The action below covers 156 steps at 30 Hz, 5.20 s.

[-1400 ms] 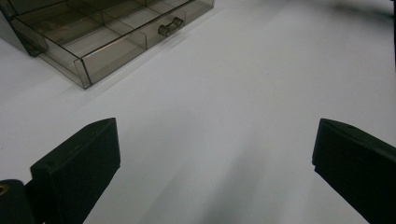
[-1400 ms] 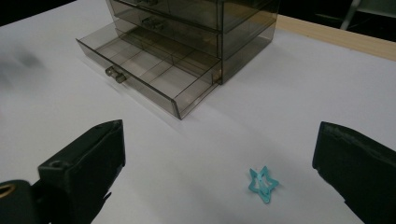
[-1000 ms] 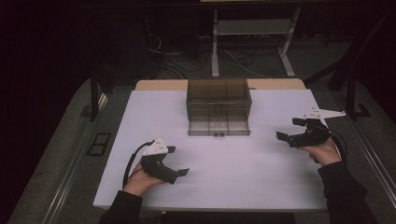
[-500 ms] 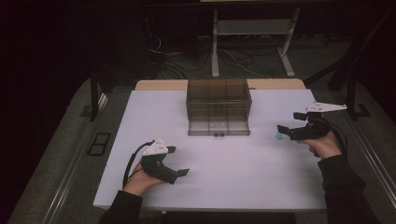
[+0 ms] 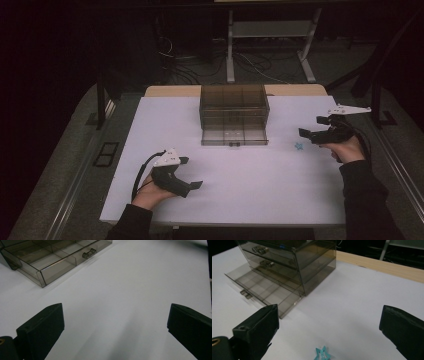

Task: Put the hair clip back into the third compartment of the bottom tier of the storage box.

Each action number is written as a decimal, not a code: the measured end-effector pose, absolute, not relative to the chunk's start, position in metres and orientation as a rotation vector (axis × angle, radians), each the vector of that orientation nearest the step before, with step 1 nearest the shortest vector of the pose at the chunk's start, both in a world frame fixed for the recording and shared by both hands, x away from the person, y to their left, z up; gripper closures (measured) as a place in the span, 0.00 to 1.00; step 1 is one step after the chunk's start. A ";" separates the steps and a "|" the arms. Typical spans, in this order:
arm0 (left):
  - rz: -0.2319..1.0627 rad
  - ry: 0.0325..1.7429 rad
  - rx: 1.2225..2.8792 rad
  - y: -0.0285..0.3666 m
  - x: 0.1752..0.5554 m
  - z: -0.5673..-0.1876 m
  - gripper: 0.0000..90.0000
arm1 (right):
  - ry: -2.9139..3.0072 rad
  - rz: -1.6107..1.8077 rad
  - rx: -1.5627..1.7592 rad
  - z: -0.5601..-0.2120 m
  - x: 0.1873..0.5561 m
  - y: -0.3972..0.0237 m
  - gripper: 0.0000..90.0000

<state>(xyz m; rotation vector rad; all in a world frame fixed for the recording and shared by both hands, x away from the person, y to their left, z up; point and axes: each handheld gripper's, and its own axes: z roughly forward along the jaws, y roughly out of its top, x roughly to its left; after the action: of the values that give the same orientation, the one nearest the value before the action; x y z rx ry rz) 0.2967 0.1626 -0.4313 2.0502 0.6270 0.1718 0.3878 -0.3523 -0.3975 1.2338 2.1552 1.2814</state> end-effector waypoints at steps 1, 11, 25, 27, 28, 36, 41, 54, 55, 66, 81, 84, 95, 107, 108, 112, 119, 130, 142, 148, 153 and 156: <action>0.172 0.627 2.050 0.163 0.297 -0.431 0.00 | 2.158 1.273 1.240 -0.399 0.389 -0.352 0.02; 0.175 0.618 2.056 0.162 0.296 -0.431 0.00 | 2.209 1.219 1.265 -0.409 0.393 -0.350 0.02; 0.182 0.623 2.054 0.163 0.296 -0.431 0.01 | 2.237 1.170 1.280 -0.421 0.393 -0.348 0.22; 0.182 0.624 2.056 0.163 0.296 -0.431 0.01 | 2.240 1.159 1.296 -0.422 0.394 -0.349 0.23; 0.181 0.625 2.055 0.163 0.296 -0.432 0.01 | 2.238 1.166 1.304 -0.423 0.394 -0.351 0.26; 0.183 0.625 2.056 0.163 0.296 -0.432 0.01 | 2.265 1.173 1.322 -0.426 0.393 -0.353 0.42; 0.182 0.625 2.054 0.163 0.295 -0.432 0.01 | 2.300 1.169 1.326 -0.428 0.394 -0.352 0.50; 0.184 0.627 2.050 0.164 0.295 -0.432 0.01 | 2.345 1.158 1.325 -0.432 0.396 -0.352 0.69; 0.184 0.626 2.051 0.164 0.295 -0.432 0.01 | 2.349 1.154 1.325 -0.433 0.396 -0.352 0.70; 0.183 0.628 2.052 0.164 0.295 -0.431 0.01 | 2.382 1.137 1.325 -0.442 0.398 -0.352 0.76; 0.183 0.626 2.052 0.165 0.294 -0.431 0.01 | 2.426 1.096 1.316 -0.452 0.399 -0.350 0.83; 0.186 0.627 2.049 0.165 0.294 -0.431 0.01 | 2.428 1.099 1.308 -0.453 0.398 -0.350 0.84; 0.187 0.628 2.047 0.166 0.294 -0.430 0.01 | 2.441 1.073 1.250 -0.453 0.396 -0.348 0.91; 0.187 0.627 2.046 0.166 0.294 -0.430 0.01 | 2.450 1.097 1.266 -0.453 0.396 -0.349 0.97; 0.187 0.628 2.046 0.166 0.294 -0.430 0.01 | 2.450 1.097 1.266 -0.453 0.396 -0.349 0.97; 0.187 0.629 2.045 0.166 0.294 -0.430 0.01 | 2.448 1.111 1.269 -0.452 0.396 -0.350 0.97; 0.189 0.627 2.042 0.166 0.294 -0.430 0.01 | 2.432 1.136 1.269 -0.449 0.395 -0.352 0.97; 0.186 0.614 2.039 0.167 0.294 -0.431 0.01 | 2.403 1.162 1.271 -0.439 0.393 -0.353 0.97; 0.184 0.628 2.027 0.166 0.294 -0.434 0.00 | 2.395 1.191 1.247 -0.429 0.392 -0.345 0.97; 0.198 0.636 2.028 0.166 0.293 -0.434 0.00 | 2.383 1.219 1.239 -0.424 0.391 -0.343 0.97; 0.200 0.633 2.026 0.166 0.293 -0.433 0.00 | 2.377 1.250 1.220 -0.420 0.390 -0.341 0.97; 0.201 0.631 2.025 0.166 0.293 -0.434 0.00 | 2.379 1.257 1.221 -0.419 0.390 -0.339 0.97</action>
<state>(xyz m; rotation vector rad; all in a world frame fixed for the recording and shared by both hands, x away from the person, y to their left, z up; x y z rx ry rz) 0.2929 0.1656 -0.4335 2.0255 0.6306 0.2008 0.3901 -0.3392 -0.4185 1.2208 2.3790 1.2575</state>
